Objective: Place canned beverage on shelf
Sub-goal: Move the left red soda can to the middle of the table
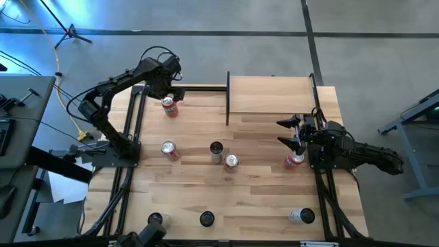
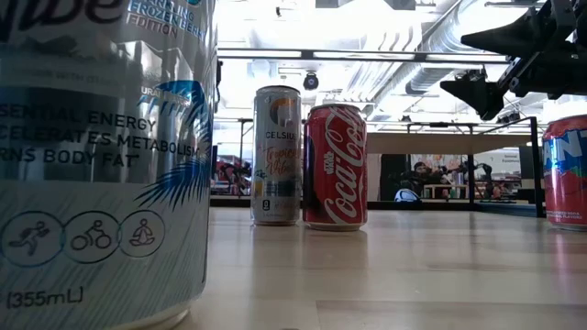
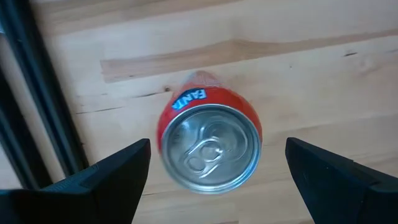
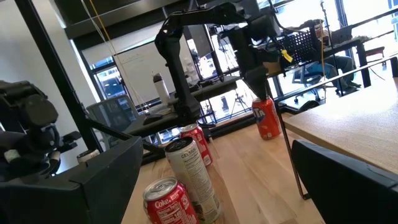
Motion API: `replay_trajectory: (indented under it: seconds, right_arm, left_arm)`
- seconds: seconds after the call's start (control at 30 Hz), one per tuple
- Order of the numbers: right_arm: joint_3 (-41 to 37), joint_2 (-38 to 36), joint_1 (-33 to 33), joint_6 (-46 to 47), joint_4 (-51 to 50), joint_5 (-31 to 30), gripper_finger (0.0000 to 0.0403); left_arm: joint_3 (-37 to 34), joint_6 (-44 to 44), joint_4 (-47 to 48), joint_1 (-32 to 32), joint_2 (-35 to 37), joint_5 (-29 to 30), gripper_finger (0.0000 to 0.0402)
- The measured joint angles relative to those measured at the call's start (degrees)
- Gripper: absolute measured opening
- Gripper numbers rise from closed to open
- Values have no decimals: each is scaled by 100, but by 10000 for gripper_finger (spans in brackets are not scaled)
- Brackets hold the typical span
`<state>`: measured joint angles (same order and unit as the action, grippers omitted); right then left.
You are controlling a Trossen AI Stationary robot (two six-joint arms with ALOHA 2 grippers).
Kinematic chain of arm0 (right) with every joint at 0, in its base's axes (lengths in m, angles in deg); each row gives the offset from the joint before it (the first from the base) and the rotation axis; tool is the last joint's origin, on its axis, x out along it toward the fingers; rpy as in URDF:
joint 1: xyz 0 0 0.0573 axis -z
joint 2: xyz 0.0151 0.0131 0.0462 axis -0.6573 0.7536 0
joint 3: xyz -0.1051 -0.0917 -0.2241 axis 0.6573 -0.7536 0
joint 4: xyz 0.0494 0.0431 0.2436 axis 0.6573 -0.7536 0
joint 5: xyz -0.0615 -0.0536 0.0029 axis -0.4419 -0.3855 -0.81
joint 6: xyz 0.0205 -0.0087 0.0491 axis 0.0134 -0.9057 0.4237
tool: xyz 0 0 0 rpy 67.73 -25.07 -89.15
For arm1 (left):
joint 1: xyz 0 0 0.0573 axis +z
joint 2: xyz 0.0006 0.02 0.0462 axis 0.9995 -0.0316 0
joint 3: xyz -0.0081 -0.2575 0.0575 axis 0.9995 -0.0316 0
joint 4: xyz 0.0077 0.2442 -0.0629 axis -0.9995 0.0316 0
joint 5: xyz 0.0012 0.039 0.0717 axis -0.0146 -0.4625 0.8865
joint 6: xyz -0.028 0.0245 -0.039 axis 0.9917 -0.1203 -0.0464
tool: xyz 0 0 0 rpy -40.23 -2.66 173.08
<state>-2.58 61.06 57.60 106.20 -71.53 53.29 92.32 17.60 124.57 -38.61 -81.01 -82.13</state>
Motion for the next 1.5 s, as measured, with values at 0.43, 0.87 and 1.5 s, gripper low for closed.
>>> replay_trajectory:
  seconds: [0.43,0.87,1.5]
  right_arm:
    - [0,2,-1,-1,1,1,399]
    - [0,0,-1,0,-1,-1,399]
    - [0,0,-1,0,1,1,399]
  left_arm:
    - [0,94,44,-4,-143,-42,351]
    - [0,88,161,-15,-143,-9,330]
    - [50,397,368,-232,103,-98,99]
